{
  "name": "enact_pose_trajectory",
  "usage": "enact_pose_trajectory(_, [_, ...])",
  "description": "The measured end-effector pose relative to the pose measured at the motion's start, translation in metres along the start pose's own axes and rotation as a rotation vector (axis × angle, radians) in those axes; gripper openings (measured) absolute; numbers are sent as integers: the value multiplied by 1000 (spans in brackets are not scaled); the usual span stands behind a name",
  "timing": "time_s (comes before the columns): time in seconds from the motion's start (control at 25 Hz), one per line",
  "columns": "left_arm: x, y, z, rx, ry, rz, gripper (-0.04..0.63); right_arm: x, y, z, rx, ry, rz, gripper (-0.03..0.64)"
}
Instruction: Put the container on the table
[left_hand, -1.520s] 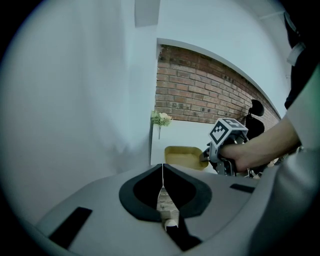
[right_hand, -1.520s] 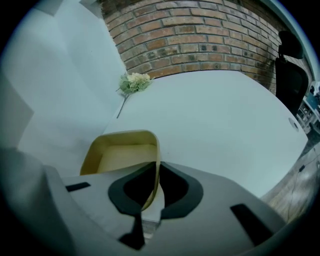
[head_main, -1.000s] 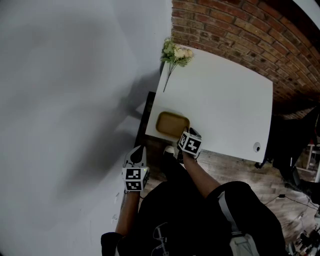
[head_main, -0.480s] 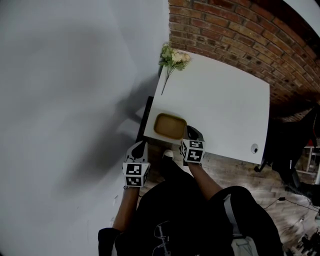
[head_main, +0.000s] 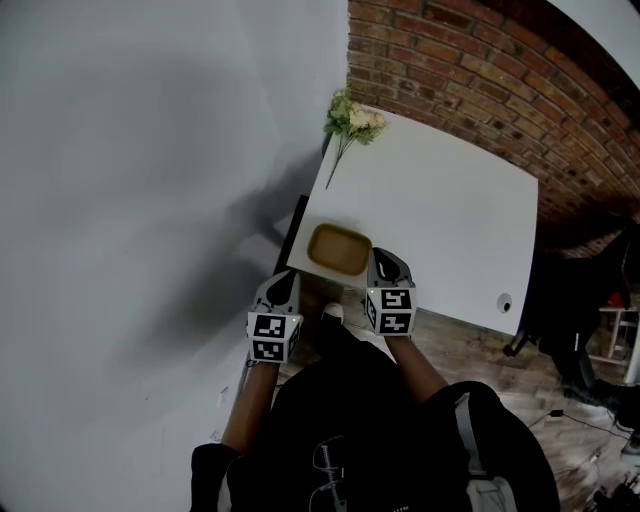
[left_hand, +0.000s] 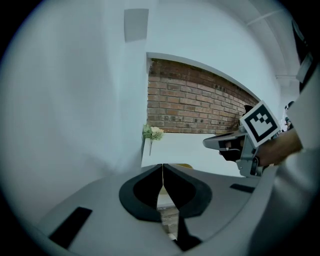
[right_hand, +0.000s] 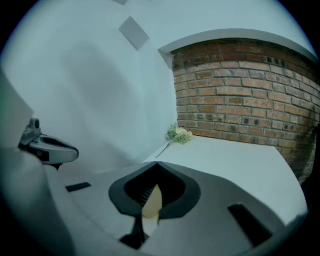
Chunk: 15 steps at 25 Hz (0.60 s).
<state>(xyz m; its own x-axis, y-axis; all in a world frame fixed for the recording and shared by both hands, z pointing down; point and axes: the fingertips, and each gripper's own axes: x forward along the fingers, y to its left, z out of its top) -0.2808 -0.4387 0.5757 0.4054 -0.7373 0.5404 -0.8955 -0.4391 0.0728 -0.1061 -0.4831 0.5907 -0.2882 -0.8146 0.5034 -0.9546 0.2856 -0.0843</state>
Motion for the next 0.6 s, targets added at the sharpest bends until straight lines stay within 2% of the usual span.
enact_pose_trajectory(0.16, [2,-2,5,-2,-18,-2,17,-8,6,13,-25,-38,27,23])
enact_pose_trajectory(0.32, [3,-4,11,10,-33,-6,17,-14,3,14,33,-30,38,23])
enact_pose_trajectory(0.6, [6,-8,17,16,-35,-12,17,-17,-2,7,57,-10,26,23])
